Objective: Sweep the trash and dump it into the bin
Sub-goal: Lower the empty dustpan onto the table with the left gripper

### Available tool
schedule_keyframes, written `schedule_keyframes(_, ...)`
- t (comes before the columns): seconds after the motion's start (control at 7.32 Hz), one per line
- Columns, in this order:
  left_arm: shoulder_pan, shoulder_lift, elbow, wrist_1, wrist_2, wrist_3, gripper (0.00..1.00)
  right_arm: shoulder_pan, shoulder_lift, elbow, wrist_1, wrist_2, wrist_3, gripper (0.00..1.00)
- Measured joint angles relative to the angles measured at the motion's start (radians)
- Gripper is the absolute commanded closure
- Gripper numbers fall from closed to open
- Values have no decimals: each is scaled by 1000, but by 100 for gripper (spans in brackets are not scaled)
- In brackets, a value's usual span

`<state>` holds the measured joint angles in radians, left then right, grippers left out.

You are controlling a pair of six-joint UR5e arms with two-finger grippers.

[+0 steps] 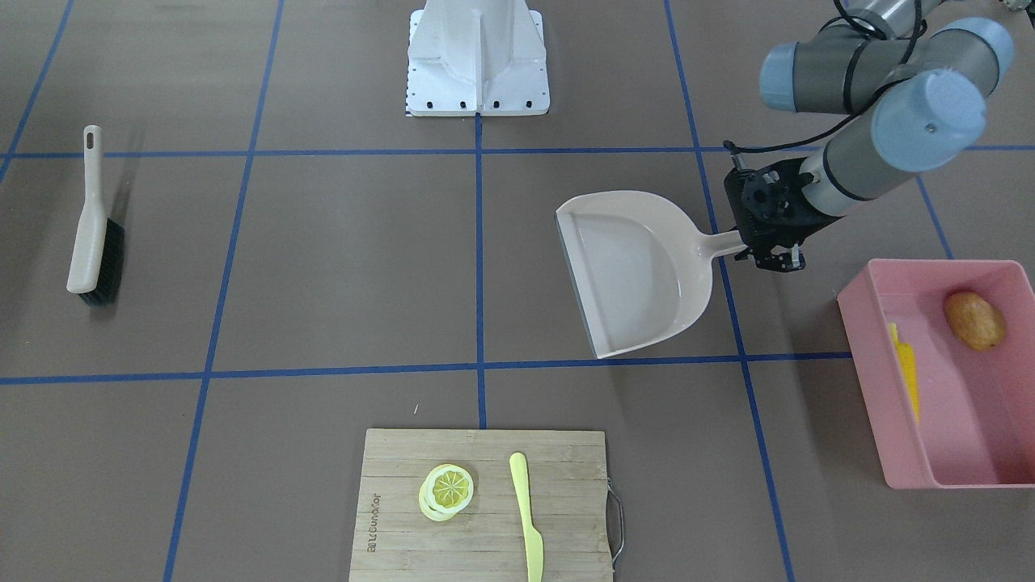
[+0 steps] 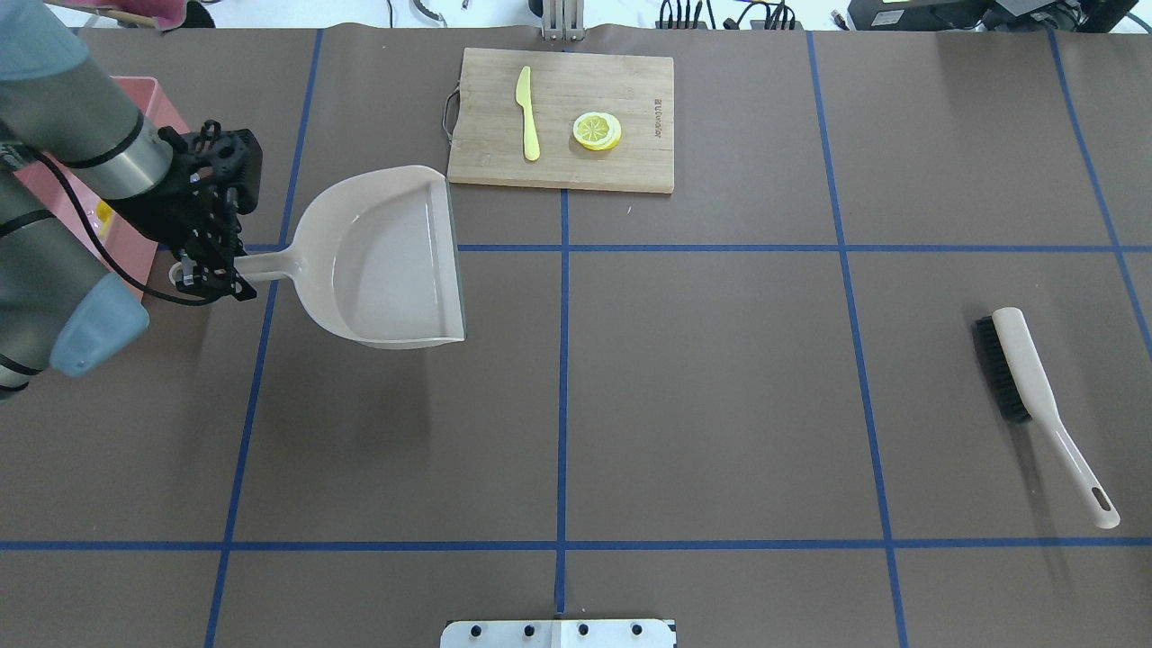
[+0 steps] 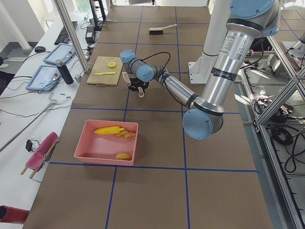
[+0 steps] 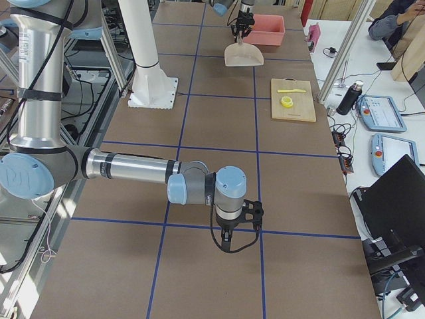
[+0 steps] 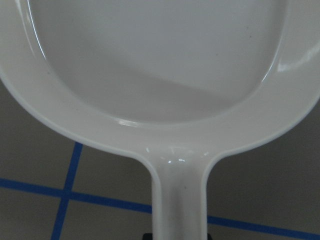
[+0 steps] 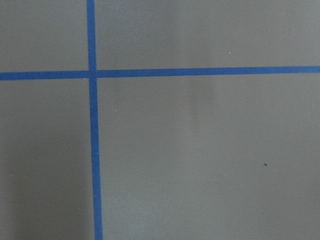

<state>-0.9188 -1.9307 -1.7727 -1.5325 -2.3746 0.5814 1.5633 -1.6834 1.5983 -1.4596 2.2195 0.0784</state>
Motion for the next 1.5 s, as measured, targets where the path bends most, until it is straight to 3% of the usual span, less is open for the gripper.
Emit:
schedule_keyframes(0.68, 80, 8, 59, -51, 77, -8, 100, -2, -12, -40, 137, 15, 9, 0)
schedule_keyframes(1.09, 94, 0, 99, -106, 116, -10, 100, 1, -66, 30, 139, 100, 11, 0)
schedule_keyframes(1.23, 97, -2, 108, -118, 126, -10, 84, 2, -97, 84, 106, 107, 13, 0)
schedule_keyframes(1.37, 99, -4, 114, -125, 131, -11, 15, 1, -108, 151, 26, 104, 11, 0)
schedule_keyframes(1.5, 99, -5, 118, -131, 134, -11, 2, 1, -108, 191, -41, 96, 6, 0)
